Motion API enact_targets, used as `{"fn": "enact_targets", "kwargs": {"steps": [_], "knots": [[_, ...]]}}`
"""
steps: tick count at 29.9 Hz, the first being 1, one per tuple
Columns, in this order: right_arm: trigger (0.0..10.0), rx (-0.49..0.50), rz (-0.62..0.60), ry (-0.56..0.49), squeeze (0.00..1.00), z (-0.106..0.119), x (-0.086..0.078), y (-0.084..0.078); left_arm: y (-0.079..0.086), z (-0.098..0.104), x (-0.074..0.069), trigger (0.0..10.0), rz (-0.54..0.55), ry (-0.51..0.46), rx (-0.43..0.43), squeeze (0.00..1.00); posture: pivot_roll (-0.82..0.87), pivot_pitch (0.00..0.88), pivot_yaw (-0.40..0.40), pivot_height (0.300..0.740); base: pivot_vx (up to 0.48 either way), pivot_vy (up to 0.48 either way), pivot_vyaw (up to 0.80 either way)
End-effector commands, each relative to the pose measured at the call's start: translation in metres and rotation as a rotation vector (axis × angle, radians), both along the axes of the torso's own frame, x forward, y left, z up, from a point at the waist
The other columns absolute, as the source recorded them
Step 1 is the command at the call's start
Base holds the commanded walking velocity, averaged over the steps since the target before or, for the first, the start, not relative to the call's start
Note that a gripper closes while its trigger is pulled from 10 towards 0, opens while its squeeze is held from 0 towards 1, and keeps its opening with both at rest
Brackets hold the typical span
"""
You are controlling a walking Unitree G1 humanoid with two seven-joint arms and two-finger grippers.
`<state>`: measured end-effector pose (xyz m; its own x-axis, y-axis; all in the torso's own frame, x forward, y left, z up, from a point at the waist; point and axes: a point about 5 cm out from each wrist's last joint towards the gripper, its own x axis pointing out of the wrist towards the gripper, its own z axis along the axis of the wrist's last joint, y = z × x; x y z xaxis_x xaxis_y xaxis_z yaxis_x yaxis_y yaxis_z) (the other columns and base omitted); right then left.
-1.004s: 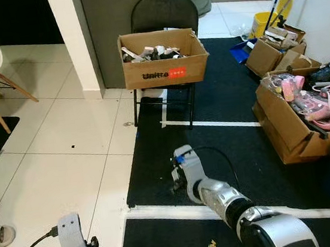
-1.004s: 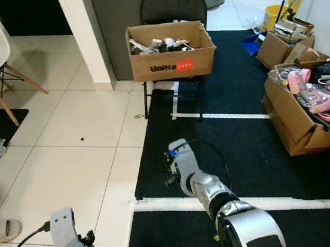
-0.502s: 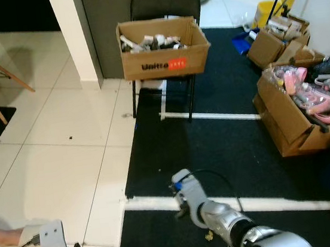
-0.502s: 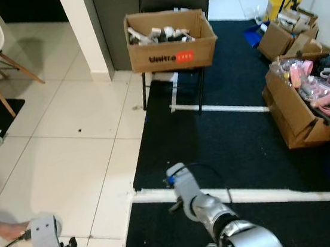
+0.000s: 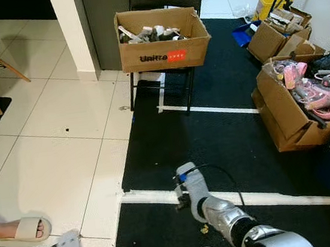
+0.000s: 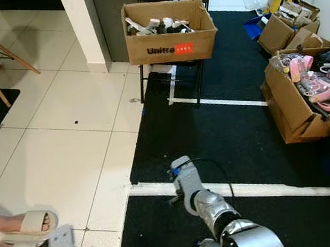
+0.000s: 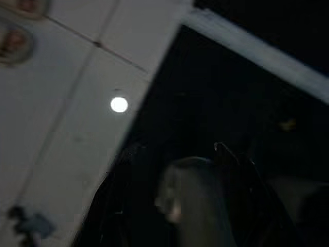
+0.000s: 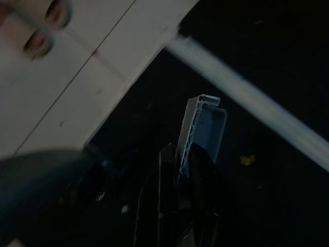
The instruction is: Picking trash to rubbish bin
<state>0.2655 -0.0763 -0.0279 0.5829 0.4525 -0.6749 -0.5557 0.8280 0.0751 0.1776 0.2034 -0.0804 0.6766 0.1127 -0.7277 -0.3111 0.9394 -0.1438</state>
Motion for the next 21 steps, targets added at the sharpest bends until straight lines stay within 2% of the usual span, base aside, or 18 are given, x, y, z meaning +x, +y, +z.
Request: {"fn": "enact_targets", "kwargs": {"steps": [1, 5, 10, 14, 21], "knots": [[10.0, -0.012, -0.047, 0.034, 0.00, -0.0046, -0.0025, -0.0109, 0.0036, -0.0046, -0.0092, 10.0, 0.015, 0.048, -0.002, 0.00, 0.13, 0.100, -0.046, 0.740, 0.000, 0.000, 0.00], [10.0, 0.013, -0.086, 0.061, 0.00, -0.0072, -0.0052, -0.0129, 0.0065, -0.0078, -0.0167, 10.0, 0.010, 0.083, -0.001, 0.00, 0.14, 0.100, -0.048, 0.740, 0.000, 0.000, 0.00], [10.0, 0.007, -0.090, 0.052, 0.00, -0.0055, -0.0030, -0.0114, 0.0080, -0.0079, -0.0175, 10.0, 0.159, 0.049, -0.101, 0.00, 0.15, 0.072, -0.047, 0.740, 0.000, 0.000, 0.00], [10.0, -0.010, -0.075, 0.043, 0.00, -0.0038, -0.0008, -0.0106, 0.0070, -0.0081, -0.0172, 10.0, 0.221, 0.034, -0.151, 0.00, 0.16, 0.045, -0.055, 0.740, 0.000, 0.000, 0.00], [10.0, -0.010, -0.082, 0.038, 0.00, -0.0003, 0.0037, -0.0093, 0.0077, -0.0052, -0.0101, 10.0, 0.216, 0.028, -0.146, 0.00, 0.16, 0.016, -0.055, 0.740, 0.000, 0.000, 0.00]]}}
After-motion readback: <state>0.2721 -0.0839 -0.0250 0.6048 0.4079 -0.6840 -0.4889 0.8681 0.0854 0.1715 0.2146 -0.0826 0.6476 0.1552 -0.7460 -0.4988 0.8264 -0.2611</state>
